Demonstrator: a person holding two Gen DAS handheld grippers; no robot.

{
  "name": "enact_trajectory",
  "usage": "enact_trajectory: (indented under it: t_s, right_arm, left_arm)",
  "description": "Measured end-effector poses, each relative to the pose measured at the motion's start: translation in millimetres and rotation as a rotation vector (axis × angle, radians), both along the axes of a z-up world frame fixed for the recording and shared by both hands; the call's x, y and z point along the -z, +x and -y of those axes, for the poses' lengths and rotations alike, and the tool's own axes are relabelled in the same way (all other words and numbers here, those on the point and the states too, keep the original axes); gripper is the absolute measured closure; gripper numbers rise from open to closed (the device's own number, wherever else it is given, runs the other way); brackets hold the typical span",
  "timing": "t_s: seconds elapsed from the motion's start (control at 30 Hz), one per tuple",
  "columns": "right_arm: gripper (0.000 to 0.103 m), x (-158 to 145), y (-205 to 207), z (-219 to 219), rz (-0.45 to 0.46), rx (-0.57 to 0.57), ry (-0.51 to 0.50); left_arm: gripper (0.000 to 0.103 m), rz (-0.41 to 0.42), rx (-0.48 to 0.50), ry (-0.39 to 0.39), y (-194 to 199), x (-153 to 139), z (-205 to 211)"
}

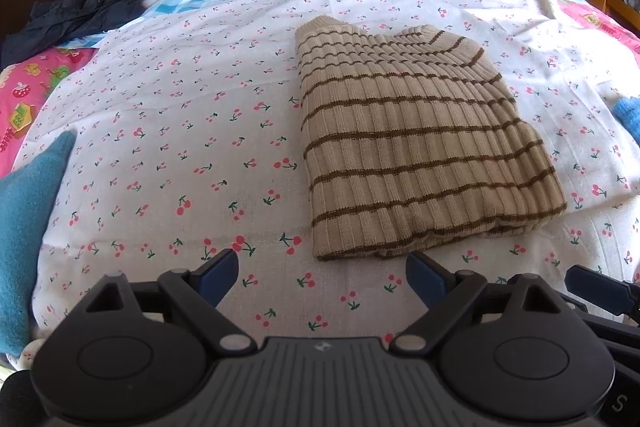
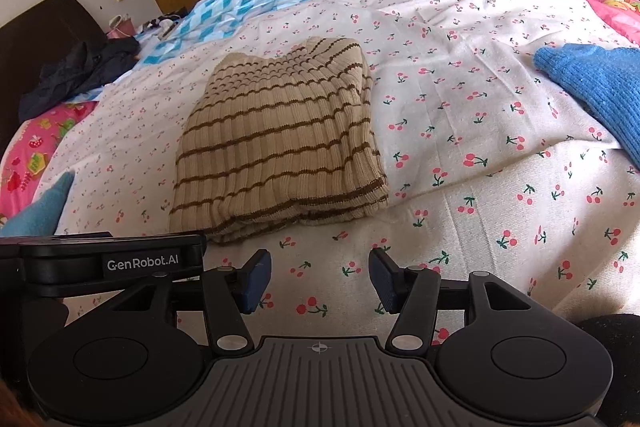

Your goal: Fold small clothes

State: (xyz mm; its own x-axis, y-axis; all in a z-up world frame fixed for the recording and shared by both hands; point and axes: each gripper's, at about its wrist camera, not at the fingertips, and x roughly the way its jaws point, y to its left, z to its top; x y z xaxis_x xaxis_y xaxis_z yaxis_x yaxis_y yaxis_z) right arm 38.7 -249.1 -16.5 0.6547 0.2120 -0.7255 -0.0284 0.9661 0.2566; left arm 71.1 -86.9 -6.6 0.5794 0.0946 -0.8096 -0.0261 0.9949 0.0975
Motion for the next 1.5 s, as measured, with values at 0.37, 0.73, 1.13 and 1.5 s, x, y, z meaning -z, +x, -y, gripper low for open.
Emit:
enact_trajectory:
  t_s: [0.37,0.73,1.13,1.5]
  right_arm:
    - [0.049,1,-8,-14,0.060,0.022,-0.078]
    - [0.049,-1,-12,-29,0.113,0.011,-0.116]
    - [0.049,-1,-6,-21,0.101,0.039,-0.077]
    - [0.049,-8,13,-24,0.055,0.034,-0.049]
  left_arm:
    - [0.008,0.037,0.001,-0.085,-6,10,-15]
    - [0.008,0.045,0.008,-0.140,-7,13,-33]
    - [0.008,0.048,0.023,-0.113,2,8,-24]
    - [0.008,0.033,0.000,-0.113,16,1,-30]
